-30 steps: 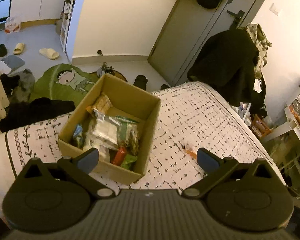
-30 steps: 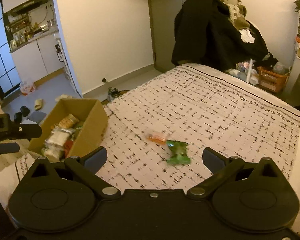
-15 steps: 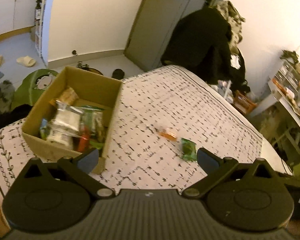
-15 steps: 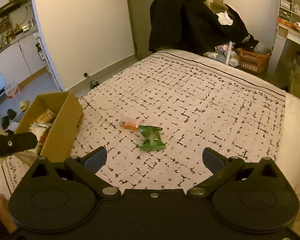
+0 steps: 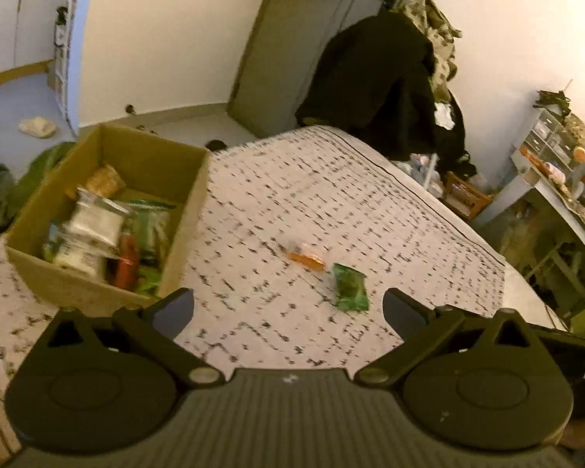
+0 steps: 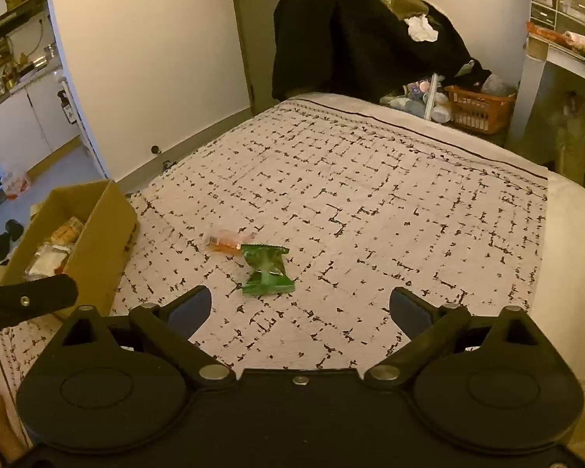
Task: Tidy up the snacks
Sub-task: 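Move both grippers back toward the orange packet and green wrapper, then grasp the green wrapper with the right gripper while the left grasps the orange clear packet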
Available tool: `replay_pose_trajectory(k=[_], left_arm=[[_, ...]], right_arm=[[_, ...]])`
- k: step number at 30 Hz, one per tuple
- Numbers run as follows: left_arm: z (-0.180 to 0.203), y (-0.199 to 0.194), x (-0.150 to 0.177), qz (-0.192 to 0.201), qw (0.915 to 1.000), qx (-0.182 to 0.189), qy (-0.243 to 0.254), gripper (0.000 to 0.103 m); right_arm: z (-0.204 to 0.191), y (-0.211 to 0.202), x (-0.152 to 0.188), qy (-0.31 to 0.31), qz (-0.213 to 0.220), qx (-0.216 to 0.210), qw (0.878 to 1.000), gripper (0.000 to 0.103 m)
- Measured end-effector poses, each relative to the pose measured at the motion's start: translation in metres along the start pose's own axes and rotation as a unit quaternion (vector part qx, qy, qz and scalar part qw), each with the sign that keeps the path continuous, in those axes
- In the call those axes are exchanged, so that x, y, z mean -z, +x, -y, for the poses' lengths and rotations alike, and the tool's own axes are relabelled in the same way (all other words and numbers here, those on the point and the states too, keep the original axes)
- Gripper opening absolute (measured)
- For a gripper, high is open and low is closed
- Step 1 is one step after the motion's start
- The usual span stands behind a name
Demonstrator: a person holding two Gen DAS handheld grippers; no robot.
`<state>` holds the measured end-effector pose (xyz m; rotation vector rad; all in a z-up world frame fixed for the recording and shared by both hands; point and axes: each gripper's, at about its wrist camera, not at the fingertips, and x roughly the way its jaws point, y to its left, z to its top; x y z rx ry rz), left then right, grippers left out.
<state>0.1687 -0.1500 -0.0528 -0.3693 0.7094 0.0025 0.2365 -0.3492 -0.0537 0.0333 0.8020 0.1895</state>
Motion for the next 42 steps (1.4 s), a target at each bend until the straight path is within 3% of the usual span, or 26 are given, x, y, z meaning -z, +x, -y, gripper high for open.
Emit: replay_pose_trajectory(k=[5,13,17,22,27,28,30,33,38,42], left_arm=[[0.007,0.017,0.002,0.003,1.0,0.006,-0.001,0.098],[0.006,0.054,-0.007,-0.01,0.9999,0.004,-0.009,0.081],[0.005,0.074,-0.012,-0.018,0.9997,0.001,-0.015,0.079],[0.003,0.102,-0.018,-0.036,0.9987,-0.004,-0.036,0.069],[0.006,0.126,-0.023,-0.039,0.9985,-0.003,-0.04,0.068],[0.006,0.131,-0.023,-0.04,0.9984,-0.004,-0.041,0.068],[0.007,0.142,-0.023,-0.046,0.9978,-0.005,-0.047,0.068],[0.009,0.156,-0.023,-0.049,0.9975,-0.01,-0.049,0.068],[0.018,0.185,-0.028,-0.053,0.9973,-0.023,-0.045,0.068],[0.027,0.204,-0.033,-0.05,0.9955,-0.063,-0.051,0.068]], right_arm=[[-0.001,0.02,0.0,-0.01,-0.014,-0.005,1.0,0.08],[-0.006,0.053,-0.009,-0.009,-0.022,-0.004,1.0,0.077],[-0.01,0.073,-0.014,0.002,-0.032,-0.032,0.999,0.074],[-0.012,0.103,-0.016,-0.014,-0.053,-0.036,0.998,0.066],[-0.017,0.124,-0.017,-0.004,-0.047,-0.066,0.997,0.062],[-0.019,0.128,-0.016,-0.013,-0.047,-0.063,0.997,0.058],[-0.02,0.139,-0.016,-0.021,-0.062,-0.05,0.997,0.037],[-0.01,0.144,-0.016,0.008,-0.056,-0.055,0.997,0.027],[0.001,0.145,-0.019,0.019,-0.044,-0.023,0.999,0.026],[0.005,0.149,-0.021,0.02,-0.042,-0.027,0.999,0.026]])
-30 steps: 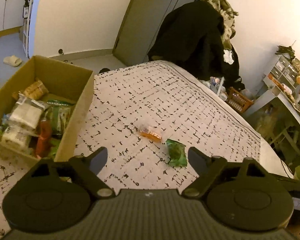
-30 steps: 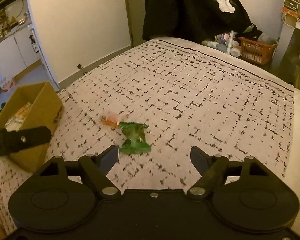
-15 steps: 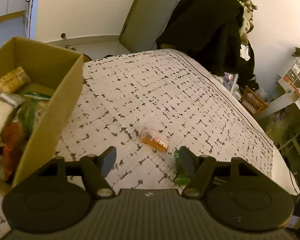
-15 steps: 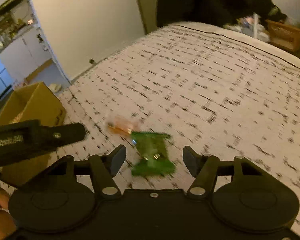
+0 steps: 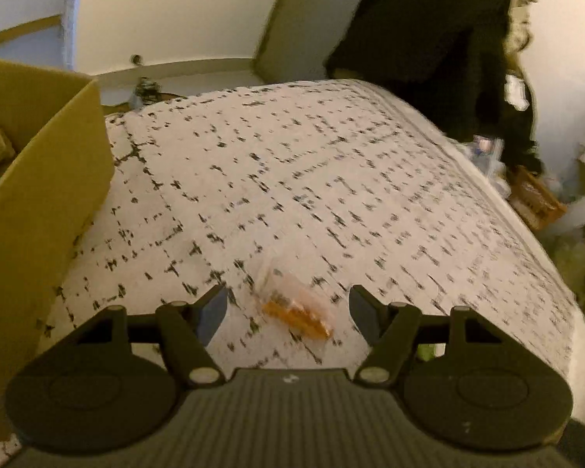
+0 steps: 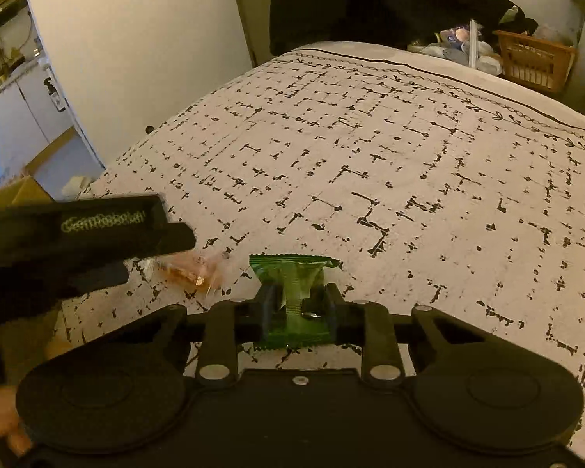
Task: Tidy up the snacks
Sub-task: 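Grasp the green wrapper with the right gripper while the left grasps the orange clear packet, then carry both snacks over the box and open both grippers to drop them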
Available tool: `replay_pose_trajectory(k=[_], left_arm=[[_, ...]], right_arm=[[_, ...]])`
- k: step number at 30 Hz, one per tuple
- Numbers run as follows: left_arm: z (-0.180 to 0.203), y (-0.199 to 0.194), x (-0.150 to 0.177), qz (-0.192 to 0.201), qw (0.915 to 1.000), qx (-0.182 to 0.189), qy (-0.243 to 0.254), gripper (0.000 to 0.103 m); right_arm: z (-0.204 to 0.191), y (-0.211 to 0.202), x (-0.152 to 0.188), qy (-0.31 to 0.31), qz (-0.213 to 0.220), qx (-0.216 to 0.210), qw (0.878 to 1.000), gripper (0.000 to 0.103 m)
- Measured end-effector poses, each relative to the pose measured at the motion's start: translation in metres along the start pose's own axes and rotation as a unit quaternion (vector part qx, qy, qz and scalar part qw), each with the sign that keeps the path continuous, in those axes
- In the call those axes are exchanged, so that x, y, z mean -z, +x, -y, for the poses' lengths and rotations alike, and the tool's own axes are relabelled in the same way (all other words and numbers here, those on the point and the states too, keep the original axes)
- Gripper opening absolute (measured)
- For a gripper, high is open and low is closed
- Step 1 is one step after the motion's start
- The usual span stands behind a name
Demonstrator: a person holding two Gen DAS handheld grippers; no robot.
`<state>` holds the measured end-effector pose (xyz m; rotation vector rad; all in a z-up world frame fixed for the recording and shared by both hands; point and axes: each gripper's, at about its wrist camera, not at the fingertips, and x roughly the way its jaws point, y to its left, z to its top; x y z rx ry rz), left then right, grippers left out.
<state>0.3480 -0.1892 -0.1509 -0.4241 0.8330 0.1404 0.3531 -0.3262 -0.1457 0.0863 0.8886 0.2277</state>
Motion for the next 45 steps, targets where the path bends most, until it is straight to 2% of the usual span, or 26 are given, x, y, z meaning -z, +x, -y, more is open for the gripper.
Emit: replay_pose_trajectory(k=[7,12,17,18,21,24,30,32,45], left_arm=[[0.01,0.025,-0.007,-0.022,0.999,-0.04,0.0,0.068],[0.012,0.022,0.001,-0.028,0.9987,-0.042,-0.001,0.068],[0.018,0.018,0.011,-0.034,0.9978,-0.056,0.008,0.068],[0.018,0.016,0.013,-0.031,0.9976,-0.061,0.01,0.065],[0.013,0.01,0.018,-0.024,0.9957,-0.088,0.019,0.033],[-0.001,0.003,0.019,-0.022,0.9972,-0.07,0.011,0.03],[-0.021,-0.02,0.011,-0.004,0.9978,-0.066,-0.003,0.027],[-0.026,-0.028,0.006,0.003,0.998,-0.062,-0.002,0.027],[-0.05,-0.115,-0.029,0.077,0.9966,-0.029,0.007,0.027]], right_arm=[[0.001,-0.001,0.0,-0.008,0.0,-0.002,1.0,0.027],[0.006,-0.005,-0.003,-0.007,-0.002,0.033,0.999,0.027],[0.008,-0.008,-0.001,-0.001,-0.007,0.044,0.999,0.027],[0.006,-0.009,0.0,-0.005,-0.008,0.047,0.999,0.027],[0.0,-0.013,0.0,-0.003,-0.013,0.05,0.999,0.026],[-0.007,-0.019,-0.001,-0.004,-0.006,0.046,0.999,0.026],[-0.024,-0.035,-0.004,0.008,0.016,0.032,0.999,0.026],[-0.031,-0.042,-0.005,0.01,0.025,0.015,1.0,0.026],[-0.077,-0.096,-0.015,-0.021,0.103,-0.011,0.994,0.026]])
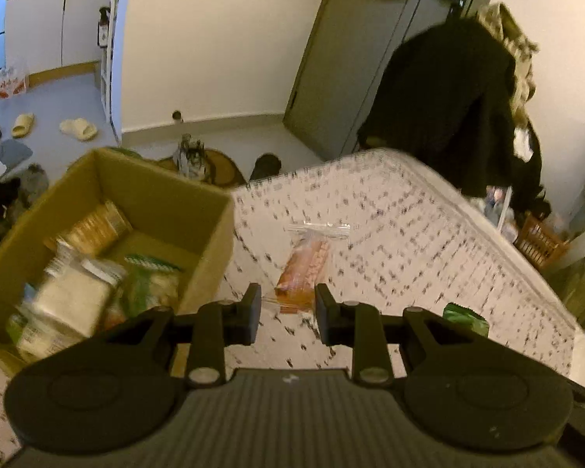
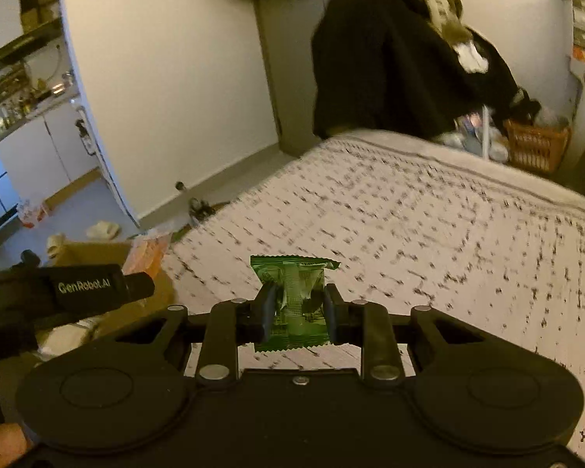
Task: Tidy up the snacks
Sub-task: 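Carry both snacks over the box and open both grippers to drop them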
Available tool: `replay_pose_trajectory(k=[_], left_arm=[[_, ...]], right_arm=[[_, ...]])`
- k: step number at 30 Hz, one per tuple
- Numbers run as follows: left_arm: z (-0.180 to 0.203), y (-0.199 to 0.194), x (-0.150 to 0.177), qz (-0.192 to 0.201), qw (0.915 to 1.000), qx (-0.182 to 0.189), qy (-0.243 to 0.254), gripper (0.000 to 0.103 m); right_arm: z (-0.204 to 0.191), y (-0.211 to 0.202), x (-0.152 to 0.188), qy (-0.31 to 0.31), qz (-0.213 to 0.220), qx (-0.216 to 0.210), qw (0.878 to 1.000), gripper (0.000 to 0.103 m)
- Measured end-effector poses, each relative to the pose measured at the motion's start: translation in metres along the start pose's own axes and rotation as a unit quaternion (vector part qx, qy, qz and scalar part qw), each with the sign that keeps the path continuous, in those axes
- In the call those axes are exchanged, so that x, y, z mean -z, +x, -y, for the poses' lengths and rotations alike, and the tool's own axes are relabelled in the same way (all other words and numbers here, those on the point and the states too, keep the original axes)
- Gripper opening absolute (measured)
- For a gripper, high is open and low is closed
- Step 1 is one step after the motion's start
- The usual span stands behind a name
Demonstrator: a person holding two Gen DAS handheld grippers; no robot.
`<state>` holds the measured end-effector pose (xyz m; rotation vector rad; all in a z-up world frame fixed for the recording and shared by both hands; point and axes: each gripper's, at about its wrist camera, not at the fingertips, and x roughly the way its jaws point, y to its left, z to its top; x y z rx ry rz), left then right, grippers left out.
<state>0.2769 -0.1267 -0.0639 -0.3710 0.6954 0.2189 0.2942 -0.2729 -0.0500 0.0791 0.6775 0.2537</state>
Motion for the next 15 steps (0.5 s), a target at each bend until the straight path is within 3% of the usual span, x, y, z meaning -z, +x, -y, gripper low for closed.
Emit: replay_pose_trajectory(k=[6,10,15], left_arm=[[-0.02,-0.028,-0.015,0.025,0.9996,0.003,-0.014,0.027],[-0.032,-0.042,-0.02,0.031,0.9992,0.006,-0.024,0.027],[-0.053,-0.052,-0.028,0.037,0.9989,-0.002,-0.027,0.027]], right_arm=[[-0.02,-0.015,-0.002,-0.003,0.023,-0.01,1.0,0.026],[-0.029,-0.019,-0.001,0.037,0.031,-0.02,0.999,0.026],[-0.053,-0.025,-0.004,0.011,0.047,-0.041,0.998,0.026]])
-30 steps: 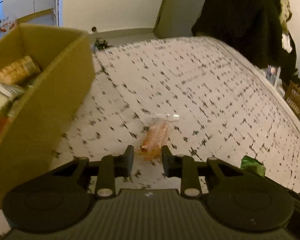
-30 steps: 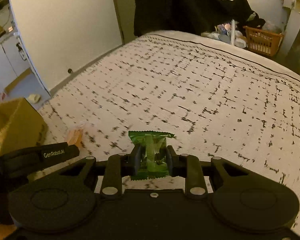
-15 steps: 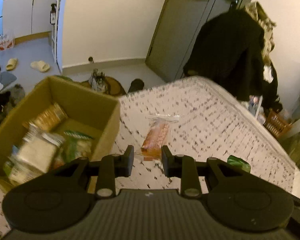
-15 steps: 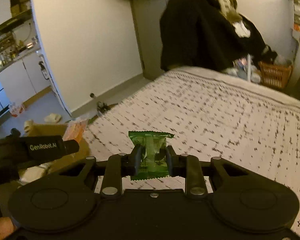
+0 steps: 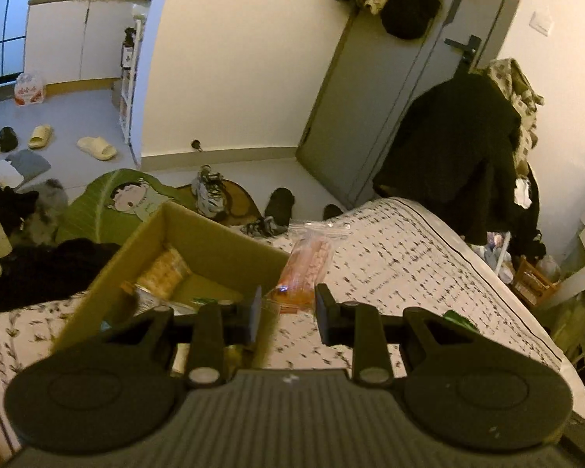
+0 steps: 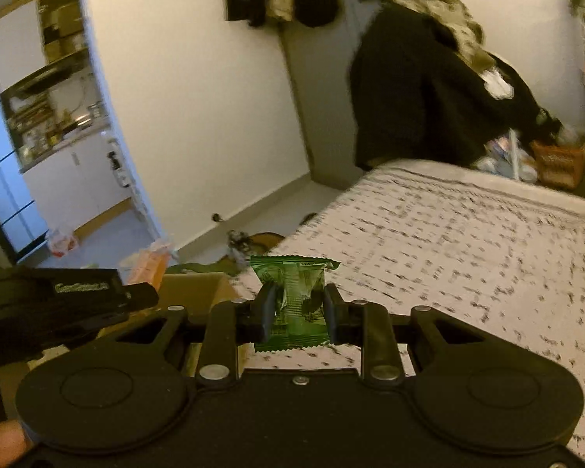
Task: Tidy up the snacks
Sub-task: 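Carry both snacks over the box and open both grippers to drop them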
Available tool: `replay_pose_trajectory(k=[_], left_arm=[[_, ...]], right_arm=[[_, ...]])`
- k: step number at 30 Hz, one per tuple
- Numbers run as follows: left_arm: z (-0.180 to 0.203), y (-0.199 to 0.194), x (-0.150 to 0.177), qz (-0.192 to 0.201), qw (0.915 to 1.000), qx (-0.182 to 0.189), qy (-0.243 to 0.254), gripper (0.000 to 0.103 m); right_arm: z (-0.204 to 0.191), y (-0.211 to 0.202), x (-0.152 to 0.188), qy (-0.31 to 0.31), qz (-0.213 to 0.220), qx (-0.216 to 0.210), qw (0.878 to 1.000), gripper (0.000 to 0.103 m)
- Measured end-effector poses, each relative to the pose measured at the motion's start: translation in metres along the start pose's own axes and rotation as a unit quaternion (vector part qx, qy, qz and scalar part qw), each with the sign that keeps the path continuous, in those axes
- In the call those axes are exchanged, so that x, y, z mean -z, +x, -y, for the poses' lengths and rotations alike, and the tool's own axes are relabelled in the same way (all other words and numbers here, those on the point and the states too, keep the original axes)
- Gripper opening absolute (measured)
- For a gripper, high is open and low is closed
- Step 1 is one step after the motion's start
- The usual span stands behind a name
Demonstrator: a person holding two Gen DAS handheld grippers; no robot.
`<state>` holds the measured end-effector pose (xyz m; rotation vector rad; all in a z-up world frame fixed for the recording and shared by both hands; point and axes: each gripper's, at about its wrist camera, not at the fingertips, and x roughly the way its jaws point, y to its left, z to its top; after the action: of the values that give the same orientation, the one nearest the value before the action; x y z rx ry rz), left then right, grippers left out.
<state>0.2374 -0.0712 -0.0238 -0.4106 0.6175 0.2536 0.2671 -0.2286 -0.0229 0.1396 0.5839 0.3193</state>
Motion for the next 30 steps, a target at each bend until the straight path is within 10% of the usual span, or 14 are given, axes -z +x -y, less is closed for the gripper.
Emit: replay_pose_trajectory(k=[12,30], left_arm=[[-0.052,0.012,-0.007,-0.028,0.9983,-0.014,-0.05,0.028],[-0.101,0.013,-0.017,-0.025,0.9963,-0.051,-0.064,0.065]], right_arm=[[-0.024,0.01,0.004,-0.04,-0.003,-0.002,0.999,0.026],[-0.078,0.041,0.011,-0.072,-0.015,-0.072,0.995,0.026]])
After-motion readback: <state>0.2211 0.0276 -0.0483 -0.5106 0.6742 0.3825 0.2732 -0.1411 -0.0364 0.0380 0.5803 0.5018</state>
